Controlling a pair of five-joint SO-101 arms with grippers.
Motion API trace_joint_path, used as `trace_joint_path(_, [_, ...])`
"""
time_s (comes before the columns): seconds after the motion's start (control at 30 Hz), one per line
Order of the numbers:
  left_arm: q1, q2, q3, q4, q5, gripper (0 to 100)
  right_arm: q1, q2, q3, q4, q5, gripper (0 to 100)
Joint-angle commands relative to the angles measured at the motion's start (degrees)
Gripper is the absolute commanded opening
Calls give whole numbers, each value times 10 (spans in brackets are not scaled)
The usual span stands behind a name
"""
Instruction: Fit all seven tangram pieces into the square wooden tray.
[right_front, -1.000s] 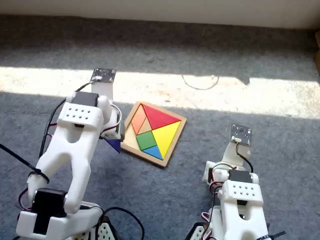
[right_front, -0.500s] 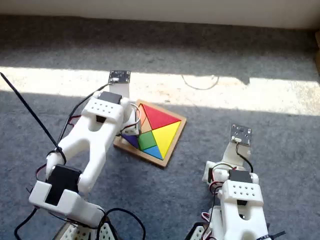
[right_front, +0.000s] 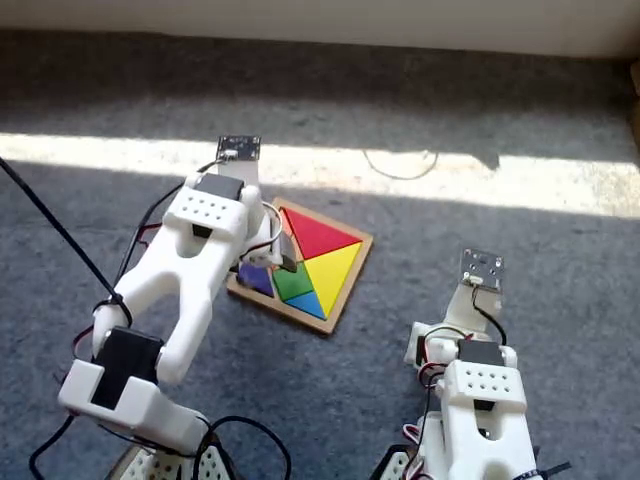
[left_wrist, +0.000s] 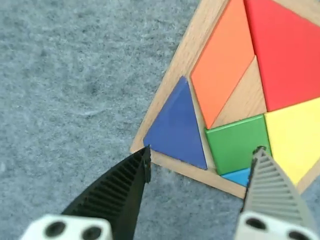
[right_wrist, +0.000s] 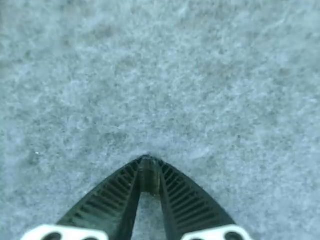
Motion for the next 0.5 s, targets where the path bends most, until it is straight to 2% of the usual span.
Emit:
trace_joint_path(0.0, [-16,-46,-27,7,0,306,7,-5,0,-7,6,5])
trace_joint_path(0.13, [-69,-45,-29,7,-5,221,7,-5,0,-7,6,5])
trace_joint_path(0.2, [-86,-42,-28,7,-43,164,7,-5,0,-7,6,5])
trace_joint_path(0.33, [-87,-7,-22,-10,-113,63,7,-5,0,-7,6,5])
trace_joint_path(0.47, [-66,57,-21,-53,-150,38,7,-5,0,-7,6,5])
